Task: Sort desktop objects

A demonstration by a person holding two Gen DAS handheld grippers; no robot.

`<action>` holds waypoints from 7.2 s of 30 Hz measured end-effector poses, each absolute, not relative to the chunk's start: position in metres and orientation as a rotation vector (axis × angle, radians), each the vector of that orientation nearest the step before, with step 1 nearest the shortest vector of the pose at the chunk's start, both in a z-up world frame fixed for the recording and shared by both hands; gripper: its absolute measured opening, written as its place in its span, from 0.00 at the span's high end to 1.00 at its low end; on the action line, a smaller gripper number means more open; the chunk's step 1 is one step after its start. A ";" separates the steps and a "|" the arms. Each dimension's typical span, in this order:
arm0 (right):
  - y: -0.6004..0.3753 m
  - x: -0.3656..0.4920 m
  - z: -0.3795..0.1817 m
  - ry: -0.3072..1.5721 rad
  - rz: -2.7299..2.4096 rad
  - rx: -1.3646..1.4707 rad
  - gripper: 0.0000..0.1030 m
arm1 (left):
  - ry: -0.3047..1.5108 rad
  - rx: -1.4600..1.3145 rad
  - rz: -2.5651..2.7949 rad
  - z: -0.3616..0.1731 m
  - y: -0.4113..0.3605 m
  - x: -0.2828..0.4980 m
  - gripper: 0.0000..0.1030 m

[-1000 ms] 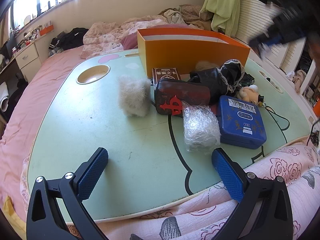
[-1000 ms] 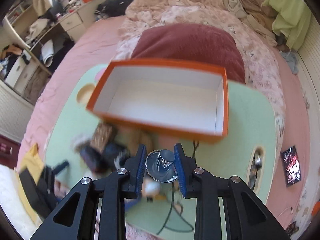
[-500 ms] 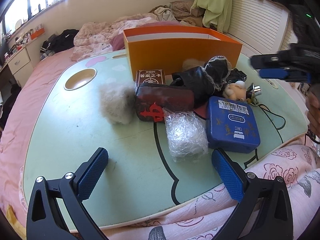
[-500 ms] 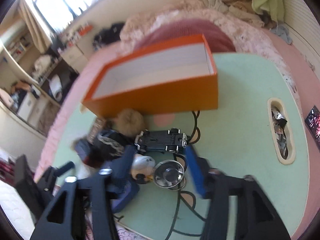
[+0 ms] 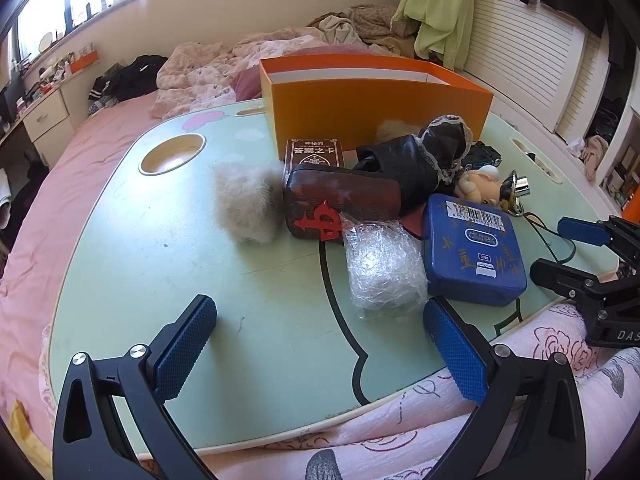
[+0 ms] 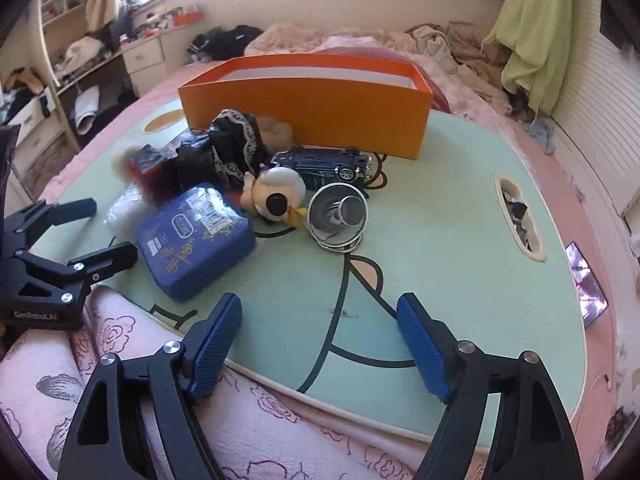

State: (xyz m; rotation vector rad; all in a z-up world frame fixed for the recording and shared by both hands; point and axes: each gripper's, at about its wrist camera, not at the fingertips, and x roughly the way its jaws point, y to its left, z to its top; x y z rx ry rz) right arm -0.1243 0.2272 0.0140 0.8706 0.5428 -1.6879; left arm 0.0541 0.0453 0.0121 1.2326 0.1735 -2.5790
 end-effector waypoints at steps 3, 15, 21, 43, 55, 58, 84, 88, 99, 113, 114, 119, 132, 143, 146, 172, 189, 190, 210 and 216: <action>0.230 -0.126 0.012 0.541 -1.694 0.868 0.22 | 0.176 1.231 -2.579 0.012 0.045 0.055 0.00; 0.236 -0.116 0.015 0.508 -1.716 0.850 0.20 | 0.180 1.208 -2.579 0.017 0.046 0.058 0.00; 0.234 -0.116 0.013 0.526 -1.720 0.867 0.20 | 0.177 1.215 -2.579 0.012 0.047 0.056 0.00; 0.228 -0.116 0.008 0.531 -1.720 0.912 0.00 | 0.176 1.234 -2.554 0.012 0.045 0.055 0.00; 0.227 -0.116 0.008 0.524 -1.730 0.915 0.00 | 0.204 1.175 -2.594 0.018 0.044 0.064 0.16; 0.227 -0.116 0.008 0.522 -1.733 0.916 0.00 | 0.237 1.130 -2.657 0.025 0.045 0.071 0.19; 0.216 -0.151 0.048 0.141 -1.807 0.887 0.28 | 0.447 1.136 -2.718 0.018 0.038 0.057 0.66; 0.199 -0.162 0.030 0.151 -1.756 0.992 0.52 | 0.379 1.146 -2.708 0.019 0.043 0.055 0.67; 0.237 -0.160 0.034 -0.037 -1.724 0.905 0.65 | 0.441 1.028 -2.744 0.029 0.036 0.070 0.68; 0.149 -0.208 0.100 -0.031 -1.798 0.830 0.64 | 0.309 0.910 -2.789 0.126 0.025 -0.041 0.68; 0.136 -0.215 0.100 -0.019 -1.815 0.848 0.64 | 0.322 0.920 -2.766 0.125 0.018 -0.061 0.67; 0.102 -0.231 0.086 0.040 -1.862 0.935 0.45 | 0.293 0.973 -2.609 0.099 0.001 -0.096 0.37; 0.194 -0.160 0.085 0.116 -1.872 0.812 0.14 | 0.246 1.054 -2.686 0.090 0.046 0.020 0.19; 0.196 -0.142 0.011 0.363 -1.818 1.015 0.04 | 0.212 1.241 -2.462 0.008 0.048 0.046 0.00; 0.196 -0.141 0.009 0.368 -1.818 1.011 0.03 | 0.210 1.224 -2.480 0.011 0.048 0.049 0.00; 0.151 -0.079 0.051 0.457 -1.467 0.663 0.11 | 0.297 1.064 -2.313 0.006 0.002 0.083 0.00; 0.150 -0.072 0.020 0.553 -1.453 0.616 0.35 | 0.392 0.950 -2.503 0.038 -0.010 0.080 0.00; 0.154 -0.073 0.022 0.531 -1.466 0.600 0.35 | 0.419 0.947 -2.497 0.042 -0.017 0.074 0.00; 0.153 -0.095 0.021 0.381 -1.601 0.713 0.35 | 0.560 0.940 -2.518 0.036 -0.039 0.064 0.75; 0.169 -0.123 0.054 0.154 -1.617 0.701 0.36 | 0.500 0.805 -2.599 0.088 -0.032 0.063 0.75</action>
